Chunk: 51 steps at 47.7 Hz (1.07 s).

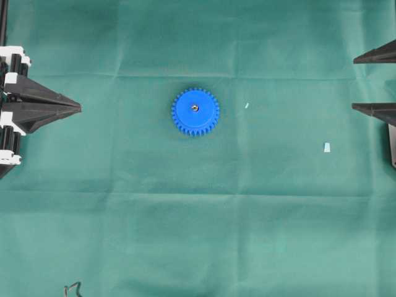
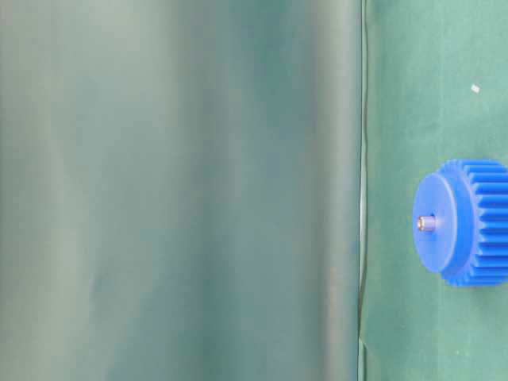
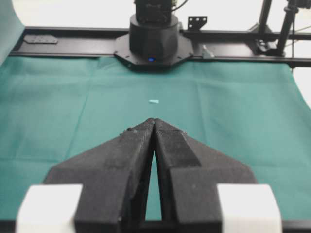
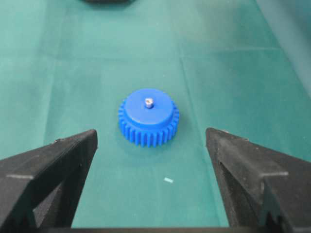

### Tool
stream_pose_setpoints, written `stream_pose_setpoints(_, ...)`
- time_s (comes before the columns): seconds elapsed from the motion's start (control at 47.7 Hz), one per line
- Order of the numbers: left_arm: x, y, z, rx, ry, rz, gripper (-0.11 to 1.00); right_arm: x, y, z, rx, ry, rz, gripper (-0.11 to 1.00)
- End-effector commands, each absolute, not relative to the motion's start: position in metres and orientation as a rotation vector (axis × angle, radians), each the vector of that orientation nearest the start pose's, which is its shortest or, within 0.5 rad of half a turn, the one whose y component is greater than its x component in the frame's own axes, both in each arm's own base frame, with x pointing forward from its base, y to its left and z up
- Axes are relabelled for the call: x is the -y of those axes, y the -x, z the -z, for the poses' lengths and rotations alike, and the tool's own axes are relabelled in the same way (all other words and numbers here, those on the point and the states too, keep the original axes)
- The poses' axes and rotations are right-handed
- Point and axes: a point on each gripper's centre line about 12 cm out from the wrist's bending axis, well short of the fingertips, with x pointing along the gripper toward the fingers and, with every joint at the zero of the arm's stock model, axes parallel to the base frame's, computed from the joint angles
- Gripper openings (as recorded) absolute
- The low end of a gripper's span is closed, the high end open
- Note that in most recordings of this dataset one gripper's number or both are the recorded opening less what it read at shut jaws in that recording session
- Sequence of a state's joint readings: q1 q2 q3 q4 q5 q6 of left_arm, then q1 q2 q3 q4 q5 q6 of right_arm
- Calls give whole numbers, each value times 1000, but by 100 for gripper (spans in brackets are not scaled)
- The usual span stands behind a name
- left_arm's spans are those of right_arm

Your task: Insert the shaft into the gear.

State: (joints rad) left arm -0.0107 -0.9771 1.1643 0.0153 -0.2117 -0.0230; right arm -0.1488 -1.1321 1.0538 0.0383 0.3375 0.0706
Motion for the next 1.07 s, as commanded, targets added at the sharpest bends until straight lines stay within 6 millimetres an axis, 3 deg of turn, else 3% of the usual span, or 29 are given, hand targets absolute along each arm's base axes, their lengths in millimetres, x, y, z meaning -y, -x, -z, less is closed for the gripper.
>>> stream_pose_setpoints(0.0,3,-200,-303,52,5,16,0,24,-168,-305,-245,-127,151,95)
stream_pose_setpoints(1.048,3,-200,-302,46,5,16,0,24,-170,-300,-263,-125,152,95)
